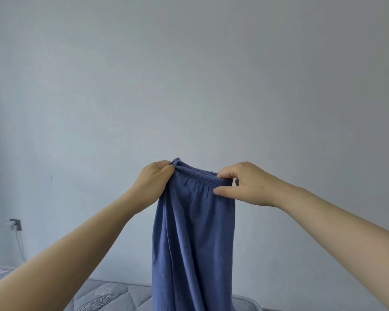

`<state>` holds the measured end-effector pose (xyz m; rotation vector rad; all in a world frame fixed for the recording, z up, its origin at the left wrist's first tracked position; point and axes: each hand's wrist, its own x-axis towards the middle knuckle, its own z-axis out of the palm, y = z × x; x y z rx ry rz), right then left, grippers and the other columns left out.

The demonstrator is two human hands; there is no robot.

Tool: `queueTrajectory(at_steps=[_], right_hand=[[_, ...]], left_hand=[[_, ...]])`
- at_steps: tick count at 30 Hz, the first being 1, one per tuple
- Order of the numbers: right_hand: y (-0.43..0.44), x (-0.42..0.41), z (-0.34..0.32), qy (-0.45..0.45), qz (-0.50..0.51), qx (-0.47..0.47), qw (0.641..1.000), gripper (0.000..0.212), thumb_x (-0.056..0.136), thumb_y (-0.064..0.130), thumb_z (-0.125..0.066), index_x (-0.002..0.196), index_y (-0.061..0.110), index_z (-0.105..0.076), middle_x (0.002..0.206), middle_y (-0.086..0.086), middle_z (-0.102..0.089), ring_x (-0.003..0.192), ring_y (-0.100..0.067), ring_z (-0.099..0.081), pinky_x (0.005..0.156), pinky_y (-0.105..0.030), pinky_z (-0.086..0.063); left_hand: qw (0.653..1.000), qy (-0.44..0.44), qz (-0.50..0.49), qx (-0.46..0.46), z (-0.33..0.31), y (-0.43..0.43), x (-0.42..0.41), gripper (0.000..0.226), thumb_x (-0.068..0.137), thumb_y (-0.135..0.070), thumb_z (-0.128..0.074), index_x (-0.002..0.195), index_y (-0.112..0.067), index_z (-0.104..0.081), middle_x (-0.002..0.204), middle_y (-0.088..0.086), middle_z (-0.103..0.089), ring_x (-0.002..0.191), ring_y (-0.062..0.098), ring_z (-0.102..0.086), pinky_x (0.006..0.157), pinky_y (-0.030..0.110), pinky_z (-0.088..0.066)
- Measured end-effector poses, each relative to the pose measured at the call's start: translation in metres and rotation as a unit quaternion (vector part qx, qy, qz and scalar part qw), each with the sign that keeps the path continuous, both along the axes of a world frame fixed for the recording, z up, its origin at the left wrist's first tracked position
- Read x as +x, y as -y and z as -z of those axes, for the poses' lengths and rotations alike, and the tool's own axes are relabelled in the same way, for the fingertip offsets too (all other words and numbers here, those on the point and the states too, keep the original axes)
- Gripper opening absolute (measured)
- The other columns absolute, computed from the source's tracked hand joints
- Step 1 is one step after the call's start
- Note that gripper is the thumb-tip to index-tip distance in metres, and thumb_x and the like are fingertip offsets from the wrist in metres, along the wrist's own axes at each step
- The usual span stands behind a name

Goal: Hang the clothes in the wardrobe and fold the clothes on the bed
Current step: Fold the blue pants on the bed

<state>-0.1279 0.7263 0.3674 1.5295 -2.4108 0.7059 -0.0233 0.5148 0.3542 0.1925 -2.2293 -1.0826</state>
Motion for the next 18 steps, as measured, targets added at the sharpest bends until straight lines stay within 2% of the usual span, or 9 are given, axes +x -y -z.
queueTrajectory(at_steps=[3,5,6,8,11,12,15,16,18], right_hand=[[-0.001,0.001,-0.004,-0.159,0.038,-0.008,0.986,0.024,0.092,0.035,-0.058,0.071,0.026,-0.05,0.067,0.009,-0.051,0.061,-0.007,-0.046,0.054,-0.022,-0.029],[0.001,0.001,-0.004,-0.215,0.039,-0.026,0.976,0.026,0.093,0.034,-0.056,0.072,0.022,-0.046,0.068,0.011,-0.047,0.064,-0.009,-0.044,0.054,-0.022,-0.029],[0.002,0.001,-0.005,-0.225,0.035,-0.036,0.973,0.026,0.093,0.032,-0.055,0.072,0.023,-0.043,0.069,0.011,-0.045,0.064,-0.008,-0.044,0.055,-0.024,-0.029],[0.003,0.001,-0.004,-0.236,0.028,-0.055,0.97,0.021,0.094,0.029,-0.054,0.076,0.025,-0.044,0.071,0.012,-0.043,0.064,-0.008,-0.043,0.056,-0.025,-0.028],[0.003,0.003,0.0,-0.243,0.025,-0.121,0.962,0.003,0.091,0.025,-0.058,0.093,0.027,-0.059,0.081,0.015,-0.046,0.067,-0.005,-0.044,0.058,-0.023,-0.034],[0.003,0.003,0.003,-0.235,0.031,-0.156,0.959,0.011,0.089,0.024,-0.061,0.099,0.027,-0.061,0.087,0.016,-0.048,0.069,-0.001,-0.046,0.059,-0.02,-0.036],[0.008,0.005,0.016,-0.15,0.063,-0.261,0.951,0.037,0.083,0.03,-0.069,0.118,0.029,-0.056,0.108,0.017,-0.046,0.081,0.012,-0.048,0.065,-0.014,-0.036],[0.01,0.006,0.02,-0.079,0.079,-0.278,0.954,0.047,0.082,0.036,-0.07,0.125,0.028,-0.05,0.115,0.016,-0.045,0.085,0.009,-0.05,0.07,-0.016,-0.039],[0.015,0.006,0.024,0.147,0.098,-0.25,0.952,0.065,0.081,0.052,-0.067,0.136,0.026,-0.042,0.125,0.011,-0.05,0.1,0.001,-0.053,0.088,-0.025,-0.045]], left_hand=[[1.0,-0.009,-0.004,-0.03,0.002,-0.003,0.0,0.028,0.096,-0.024,-0.035,0.069,-0.015,-0.034,0.066,-0.001,-0.036,0.062,0.014,-0.031,0.057,0.029,-0.026],[0.999,-0.01,0.044,0.005,0.002,-0.004,0.003,0.037,0.09,-0.042,-0.045,0.07,-0.012,-0.04,0.067,0.0,-0.042,0.063,0.016,-0.039,0.06,0.029,-0.032],[0.997,-0.009,0.068,0.021,0.0,-0.004,0.004,0.043,0.085,-0.049,-0.054,0.072,-0.009,-0.048,0.066,0.002,-0.051,0.062,0.017,-0.049,0.061,0.03,-0.04],[0.996,-0.04,0.073,0.026,-0.001,-0.005,0.003,0.037,0.079,-0.045,-0.073,0.08,-0.009,-0.066,0.075,0.007,-0.068,0.07,0.015,-0.064,0.068,0.032,-0.052],[0.991,-0.091,0.065,0.077,-0.003,-0.009,-0.001,0.038,0.078,-0.035,-0.078,0.078,0.0,-0.064,0.071,0.005,-0.064,0.07,0.014,-0.063,0.067,0.028,-0.051],[0.986,-0.09,0.09,0.105,-0.004,-0.01,-0.002,0.034,0.078,-0.034,-0.078,0.079,-0.002,-0.067,0.075,0.004,-0.068,0.075,0.015,-0.066,0.069,0.026,-0.053],[0.97,-0.078,0.163,0.161,-0.009,-0.015,-0.002,0.023,0.075,-0.036,-0.075,0.082,-0.014,-0.074,0.09,0.005,-0.074,0.09,0.018,-0.07,0.079,0.027,-0.055],[0.968,-0.078,0.175,0.161,-0.01,-0.016,-0.001,0.019,0.075,-0.036,-0.073,0.081,-0.019,-0.075,0.091,0.004,-0.074,0.091,0.017,-0.07,0.079,0.027,-0.055],[0.967,-0.079,0.188,0.152,-0.012,-0.019,-0.001,0.009,0.078,-0.033,-0.073,0.077,-0.025,-0.075,0.088,0.001,-0.074,0.089,0.014,-0.07,0.077,0.025,-0.055]])
